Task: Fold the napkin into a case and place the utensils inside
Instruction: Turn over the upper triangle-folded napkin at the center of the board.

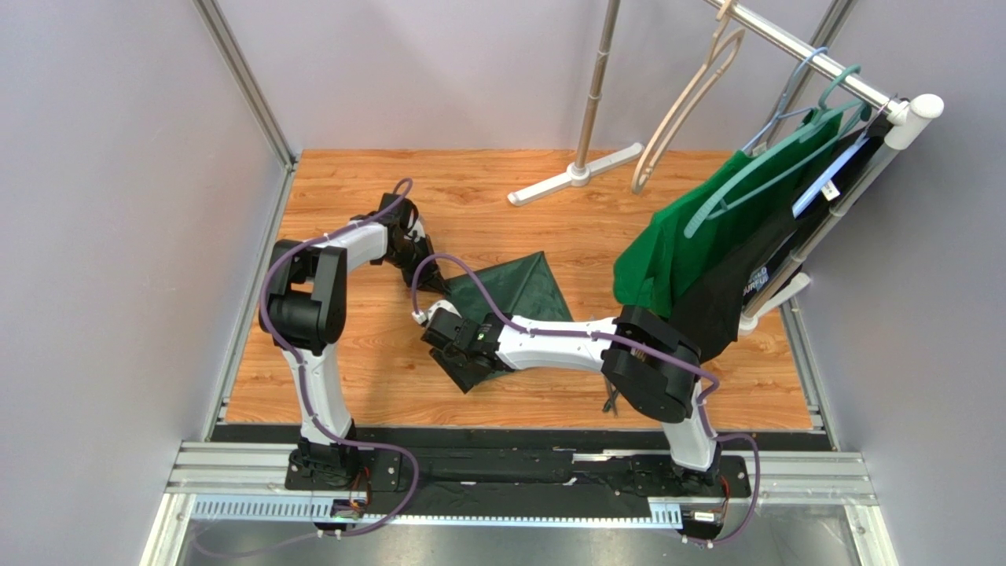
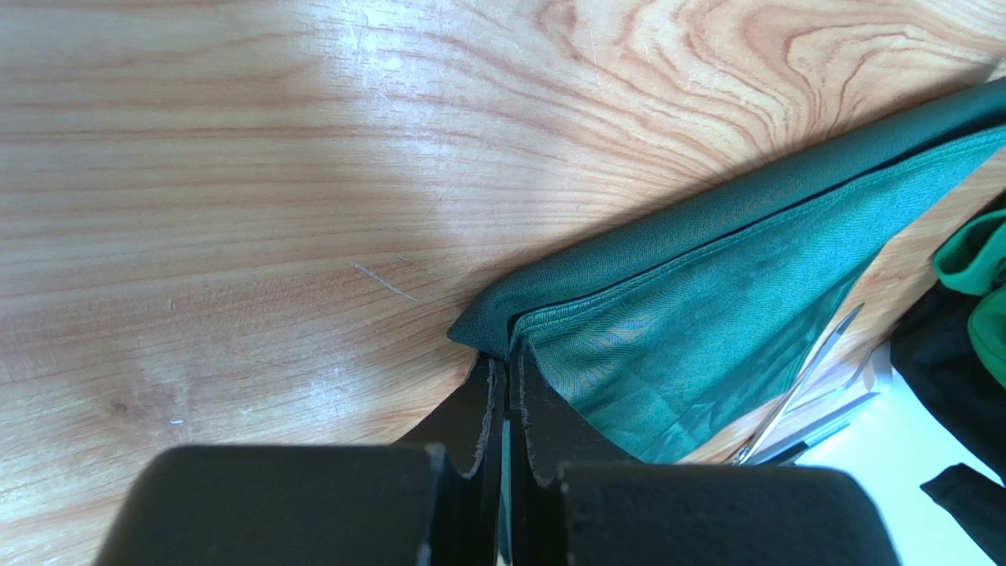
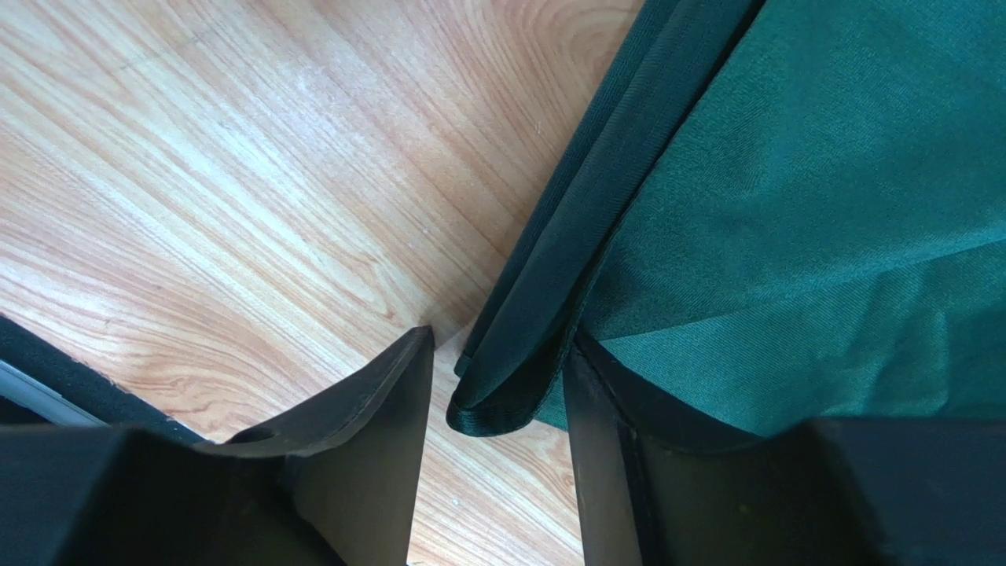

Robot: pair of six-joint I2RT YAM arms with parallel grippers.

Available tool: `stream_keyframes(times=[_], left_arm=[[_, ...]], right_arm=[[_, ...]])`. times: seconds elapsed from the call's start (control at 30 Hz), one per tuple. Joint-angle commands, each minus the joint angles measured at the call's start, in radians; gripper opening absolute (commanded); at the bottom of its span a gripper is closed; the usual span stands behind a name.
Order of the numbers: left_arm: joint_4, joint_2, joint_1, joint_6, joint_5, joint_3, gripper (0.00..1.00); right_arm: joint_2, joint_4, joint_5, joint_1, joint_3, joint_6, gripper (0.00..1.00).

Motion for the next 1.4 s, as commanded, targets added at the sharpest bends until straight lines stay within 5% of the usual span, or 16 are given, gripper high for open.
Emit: stream_keyframes(times=[0.0, 0.4, 0.73, 0.97, 1.2, 1.37], left_arm=[[0.017, 0.01, -0.004, 0.017, -0.04, -0.016, 0.0], [0.015, -0.016, 0.001, 0.023, -0.032, -0.02, 0.0], [0.02, -0.243, 0.054, -0.084, -0.043, -0.101, 0.0], [-0.042, -0.603, 0.31, -0.143, -0.072, -0.249, 0.0], [-0.262, -0.883, 0.568, -0.035, -0.092, -0.136, 0.0], [-0.277, -0.869, 0.57, 0.003, -0.108, -0.058, 0.0]], right_arm=[[0.058, 0.055, -0.043, -0.003, -0.068, -0.003, 0.45], [0.012, 0.017, -0.037, -0.031, -0.039, -0.004, 0.0], [-0.112, 0.039, -0.224, -0.009, 0.081, 0.035, 0.0], [-0.068, 0.107, -0.446, 0.04, 0.283, 0.094, 0.0], [0.017, 0.334, -0.701, 0.086, 0.527, 0.28, 0.0], [-0.026, 0.694, -0.772, 0.048, 0.316, 0.502, 0.0]])
